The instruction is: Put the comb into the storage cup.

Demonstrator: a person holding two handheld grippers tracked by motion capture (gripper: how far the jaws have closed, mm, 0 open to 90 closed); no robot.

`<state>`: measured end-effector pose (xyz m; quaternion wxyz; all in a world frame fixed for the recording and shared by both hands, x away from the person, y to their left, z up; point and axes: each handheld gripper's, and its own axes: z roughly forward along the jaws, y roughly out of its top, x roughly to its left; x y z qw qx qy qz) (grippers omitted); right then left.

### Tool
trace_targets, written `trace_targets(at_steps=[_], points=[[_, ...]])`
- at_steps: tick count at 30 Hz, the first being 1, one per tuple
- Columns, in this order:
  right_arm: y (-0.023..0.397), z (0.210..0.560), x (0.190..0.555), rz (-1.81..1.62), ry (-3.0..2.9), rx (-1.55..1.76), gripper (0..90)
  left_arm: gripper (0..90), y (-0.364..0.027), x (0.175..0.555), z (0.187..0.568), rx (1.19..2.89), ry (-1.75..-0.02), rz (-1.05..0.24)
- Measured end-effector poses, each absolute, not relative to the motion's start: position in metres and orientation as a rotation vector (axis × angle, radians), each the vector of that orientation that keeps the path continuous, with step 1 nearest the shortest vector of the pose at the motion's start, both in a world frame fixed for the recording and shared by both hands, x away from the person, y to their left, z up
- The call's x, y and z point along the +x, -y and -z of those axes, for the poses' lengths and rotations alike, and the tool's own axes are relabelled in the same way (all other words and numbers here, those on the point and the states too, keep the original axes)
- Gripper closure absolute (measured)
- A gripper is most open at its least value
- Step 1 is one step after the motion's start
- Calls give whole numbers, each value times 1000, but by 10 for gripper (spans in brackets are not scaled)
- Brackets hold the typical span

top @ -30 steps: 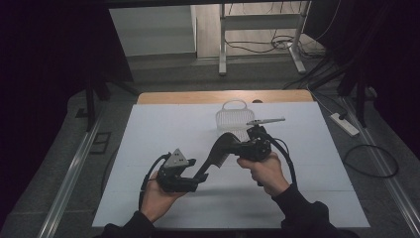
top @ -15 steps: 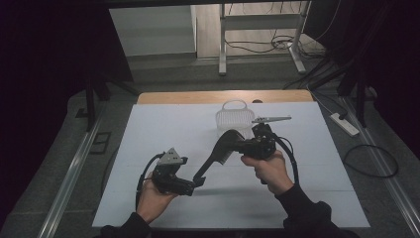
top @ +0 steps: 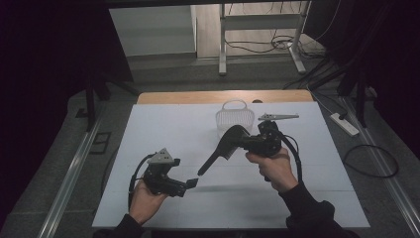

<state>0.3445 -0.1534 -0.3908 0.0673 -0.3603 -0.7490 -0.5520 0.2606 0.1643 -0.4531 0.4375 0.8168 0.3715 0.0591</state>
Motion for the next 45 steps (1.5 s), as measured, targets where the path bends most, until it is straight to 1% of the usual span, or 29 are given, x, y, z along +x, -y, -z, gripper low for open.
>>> trace_targets(at_steps=[10,19,32,45], points=[[161,385,345,1691,2277,-1103,859,6,-182,256,450,2034,-961,-212],[166,381,347,1709,2288,-1115,859,9,-190,248,452,2040,-960,-236],[180,375,353,1757,2275,-1177,859,6,-206,229,455,2013,-978,-221],[186,373,360,1763,2274,-1211,859,5,-224,211,455,1960,-1047,-221]])
